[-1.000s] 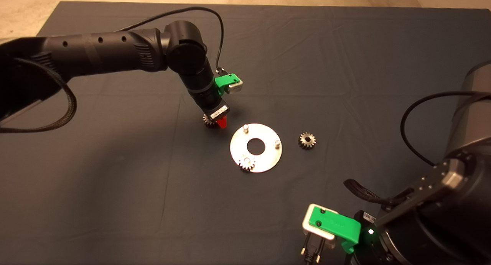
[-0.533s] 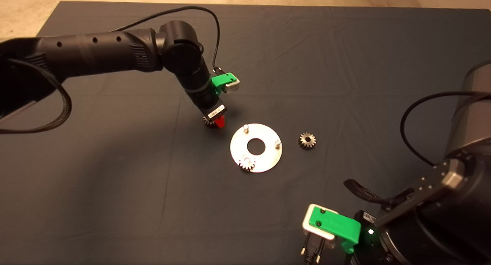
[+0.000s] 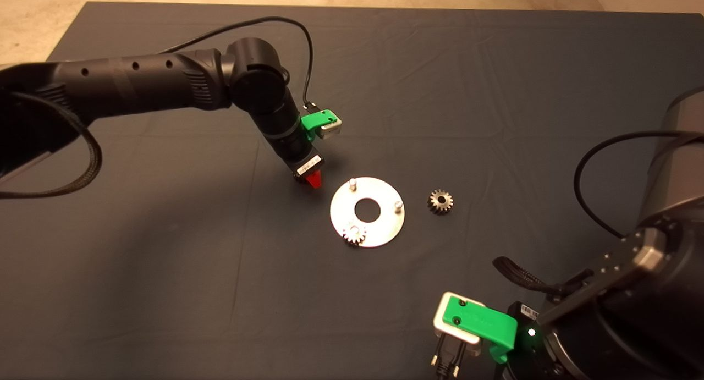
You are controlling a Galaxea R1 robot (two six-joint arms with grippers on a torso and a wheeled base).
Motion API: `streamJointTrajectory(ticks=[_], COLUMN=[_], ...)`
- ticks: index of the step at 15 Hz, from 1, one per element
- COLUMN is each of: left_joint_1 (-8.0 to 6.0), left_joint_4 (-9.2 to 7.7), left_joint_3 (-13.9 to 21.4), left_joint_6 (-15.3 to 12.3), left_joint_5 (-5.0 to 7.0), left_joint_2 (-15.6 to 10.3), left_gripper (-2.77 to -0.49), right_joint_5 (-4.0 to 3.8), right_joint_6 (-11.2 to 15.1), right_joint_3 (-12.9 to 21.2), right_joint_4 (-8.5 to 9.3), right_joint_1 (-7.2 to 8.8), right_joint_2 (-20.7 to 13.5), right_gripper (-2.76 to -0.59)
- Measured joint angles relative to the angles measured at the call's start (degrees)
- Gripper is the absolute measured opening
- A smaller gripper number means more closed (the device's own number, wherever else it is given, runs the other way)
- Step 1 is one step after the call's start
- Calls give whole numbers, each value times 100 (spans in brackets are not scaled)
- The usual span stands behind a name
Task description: Install three planetary gears onto the carrier pins
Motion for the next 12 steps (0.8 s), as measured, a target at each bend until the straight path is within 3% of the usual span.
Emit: streamJointTrajectory(ticks=[4,12], left_joint_1=[40,44], left_joint_4=[4,0], left_joint_3=[-2,-44], left_joint_6=[0,23], left_joint_5=[-80,-96], left_joint_2=[-5,-5], left_gripper=[-137,-137], right_joint_5=[-2,-2], right_joint_6=[0,0], right_joint_3=[0,0], right_joint_4=[0,-2], right_joint_1=[-2,-2], right_joint_2=[0,0], right_gripper=[-103,-103])
